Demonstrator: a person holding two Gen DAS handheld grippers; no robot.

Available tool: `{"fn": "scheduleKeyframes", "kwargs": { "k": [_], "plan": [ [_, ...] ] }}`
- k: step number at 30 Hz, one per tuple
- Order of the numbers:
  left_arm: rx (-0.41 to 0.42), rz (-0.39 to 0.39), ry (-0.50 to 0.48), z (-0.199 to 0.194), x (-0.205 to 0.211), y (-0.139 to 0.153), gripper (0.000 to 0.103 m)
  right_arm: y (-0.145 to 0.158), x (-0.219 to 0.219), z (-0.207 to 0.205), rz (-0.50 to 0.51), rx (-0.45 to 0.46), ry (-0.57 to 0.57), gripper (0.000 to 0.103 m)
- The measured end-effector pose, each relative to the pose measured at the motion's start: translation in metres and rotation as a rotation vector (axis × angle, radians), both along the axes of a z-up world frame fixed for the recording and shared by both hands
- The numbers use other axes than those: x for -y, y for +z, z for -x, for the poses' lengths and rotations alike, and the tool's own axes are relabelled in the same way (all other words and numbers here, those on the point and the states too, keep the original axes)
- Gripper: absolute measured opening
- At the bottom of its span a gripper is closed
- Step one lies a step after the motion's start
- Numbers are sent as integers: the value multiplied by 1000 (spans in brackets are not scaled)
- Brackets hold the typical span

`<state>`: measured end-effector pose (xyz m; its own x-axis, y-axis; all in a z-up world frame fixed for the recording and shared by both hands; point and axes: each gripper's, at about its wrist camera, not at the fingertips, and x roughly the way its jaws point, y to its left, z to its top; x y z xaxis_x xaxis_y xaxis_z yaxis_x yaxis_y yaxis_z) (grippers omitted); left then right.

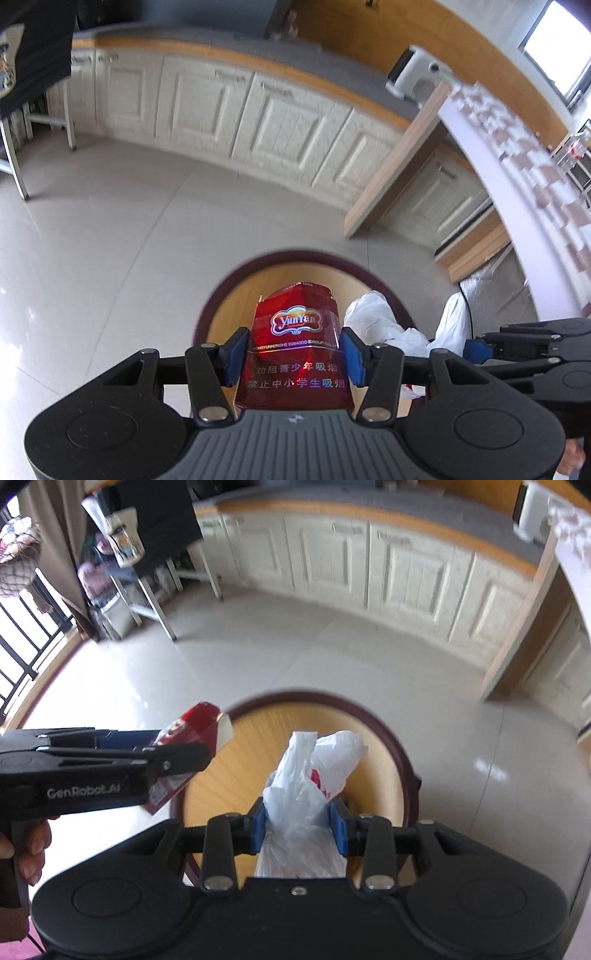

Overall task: Collect trash
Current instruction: 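Carry the white bag and red snack bag over the wastebasket with both grippers, then open both grippers to drop the bags into the wastebasket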

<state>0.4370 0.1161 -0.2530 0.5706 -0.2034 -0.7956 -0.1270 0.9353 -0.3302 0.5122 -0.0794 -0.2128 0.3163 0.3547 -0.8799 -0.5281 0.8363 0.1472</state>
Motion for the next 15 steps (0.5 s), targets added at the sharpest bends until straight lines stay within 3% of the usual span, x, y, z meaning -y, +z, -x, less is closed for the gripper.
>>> {"fn": "scheduleKeyframes", "kwargs": {
  "k": [8, 14, 15],
  "plan": [
    [-103, -24, -33, -19, 12, -34, 53, -17, -4, -1, 49, -47, 14, 36],
    [-93, -74, -9, -26, 10, -34, 55, -12, -2, -7, 52, -11, -11, 38],
    [-95, -81, -4, -26, 9, -33, 61, -11, -2, -8, 47, -7, -12, 40]
  ]
}}
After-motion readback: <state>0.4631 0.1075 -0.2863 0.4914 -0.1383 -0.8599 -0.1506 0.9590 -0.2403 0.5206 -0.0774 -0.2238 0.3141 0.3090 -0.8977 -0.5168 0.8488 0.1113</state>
